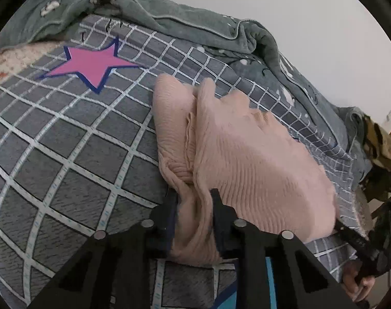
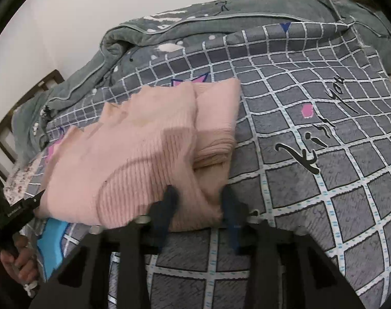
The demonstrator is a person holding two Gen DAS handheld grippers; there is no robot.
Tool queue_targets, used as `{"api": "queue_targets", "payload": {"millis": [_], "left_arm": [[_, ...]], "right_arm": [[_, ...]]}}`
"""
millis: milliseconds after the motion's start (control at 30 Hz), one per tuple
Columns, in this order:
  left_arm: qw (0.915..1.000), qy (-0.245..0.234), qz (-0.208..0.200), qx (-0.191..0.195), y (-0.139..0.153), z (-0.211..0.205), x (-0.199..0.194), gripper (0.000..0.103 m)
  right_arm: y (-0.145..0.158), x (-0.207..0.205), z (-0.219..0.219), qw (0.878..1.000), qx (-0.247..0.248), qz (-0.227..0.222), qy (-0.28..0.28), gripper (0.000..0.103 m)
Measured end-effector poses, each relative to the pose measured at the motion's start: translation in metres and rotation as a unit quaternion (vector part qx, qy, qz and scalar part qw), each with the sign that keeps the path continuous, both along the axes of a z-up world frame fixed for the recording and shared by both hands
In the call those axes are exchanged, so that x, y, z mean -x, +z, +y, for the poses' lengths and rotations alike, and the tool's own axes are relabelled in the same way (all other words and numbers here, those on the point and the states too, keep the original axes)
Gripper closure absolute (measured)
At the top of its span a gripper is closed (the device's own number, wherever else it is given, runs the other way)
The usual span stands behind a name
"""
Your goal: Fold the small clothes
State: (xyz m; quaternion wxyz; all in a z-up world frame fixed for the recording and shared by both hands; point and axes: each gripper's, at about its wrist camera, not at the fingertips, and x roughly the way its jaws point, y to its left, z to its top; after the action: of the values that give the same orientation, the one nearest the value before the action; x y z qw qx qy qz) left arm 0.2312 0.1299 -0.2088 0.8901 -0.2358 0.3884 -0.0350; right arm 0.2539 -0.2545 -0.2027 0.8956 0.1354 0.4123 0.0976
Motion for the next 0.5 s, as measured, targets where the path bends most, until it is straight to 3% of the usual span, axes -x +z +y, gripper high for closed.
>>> {"api": "queue_targets", "payload": {"millis": [67,200,367,500], "left_arm": [[0.9999,0.001,0.0,0.016,-0.001,0.004,0.001,0.08],[0.9997,0.001,0.001,0.024,-0.003,0.006,0.001,0.075],[1.0,-0.003,-0.001,-0.005,0.002,0.003,0.003,0.057],[1.0,-0.001,-0.002,-0.005,0.003,0.002,0.003,0.049]], "right_arm": [[0.001,0.0,0.0,1.0,0.0,-0.001,0.001,0.081],[0.003,0.001,-0.005,1.0,-0.002,-0.001,-0.01,0.072],[0.002,0.0,-0.01,1.0,-0.005,-0.001,-0.014,0.065],[0.0,-0.005,0.003,1.0,0.026,-0.009,0.001,0.053]]}}
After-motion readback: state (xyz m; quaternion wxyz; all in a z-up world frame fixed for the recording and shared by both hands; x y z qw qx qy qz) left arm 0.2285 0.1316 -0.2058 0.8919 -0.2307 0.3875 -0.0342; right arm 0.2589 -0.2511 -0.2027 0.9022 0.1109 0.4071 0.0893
